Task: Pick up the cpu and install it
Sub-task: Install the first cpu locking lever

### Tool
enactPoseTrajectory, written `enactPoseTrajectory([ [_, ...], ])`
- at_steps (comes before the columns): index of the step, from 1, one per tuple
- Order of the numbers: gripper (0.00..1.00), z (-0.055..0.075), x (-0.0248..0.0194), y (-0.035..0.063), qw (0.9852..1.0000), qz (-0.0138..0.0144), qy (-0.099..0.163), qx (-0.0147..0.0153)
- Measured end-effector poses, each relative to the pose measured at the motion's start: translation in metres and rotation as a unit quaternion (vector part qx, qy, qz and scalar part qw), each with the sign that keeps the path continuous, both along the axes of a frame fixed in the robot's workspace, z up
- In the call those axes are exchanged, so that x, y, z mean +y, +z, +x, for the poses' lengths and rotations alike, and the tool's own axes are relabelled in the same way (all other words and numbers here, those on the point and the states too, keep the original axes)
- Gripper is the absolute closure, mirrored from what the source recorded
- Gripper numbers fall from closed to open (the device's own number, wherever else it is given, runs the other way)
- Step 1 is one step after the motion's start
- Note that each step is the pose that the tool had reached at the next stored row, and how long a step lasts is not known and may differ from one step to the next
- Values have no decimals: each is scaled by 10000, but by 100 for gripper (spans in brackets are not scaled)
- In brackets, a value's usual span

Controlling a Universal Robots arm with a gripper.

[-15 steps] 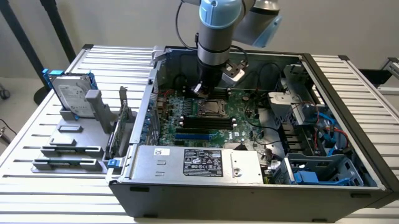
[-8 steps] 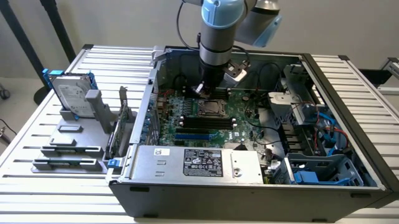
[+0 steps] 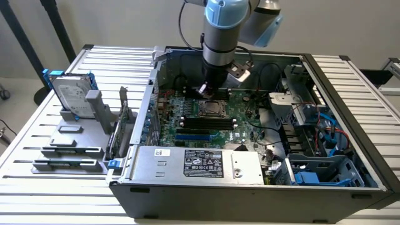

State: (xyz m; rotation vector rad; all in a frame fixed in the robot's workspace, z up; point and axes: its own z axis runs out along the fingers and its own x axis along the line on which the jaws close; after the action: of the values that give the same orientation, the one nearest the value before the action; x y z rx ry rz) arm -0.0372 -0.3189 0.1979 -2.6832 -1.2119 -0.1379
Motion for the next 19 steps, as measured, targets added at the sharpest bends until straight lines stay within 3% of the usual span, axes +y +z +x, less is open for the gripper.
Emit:
enactPoseTrajectory([
  [19,89,174,0,-3,10000,-4,0,0],
])
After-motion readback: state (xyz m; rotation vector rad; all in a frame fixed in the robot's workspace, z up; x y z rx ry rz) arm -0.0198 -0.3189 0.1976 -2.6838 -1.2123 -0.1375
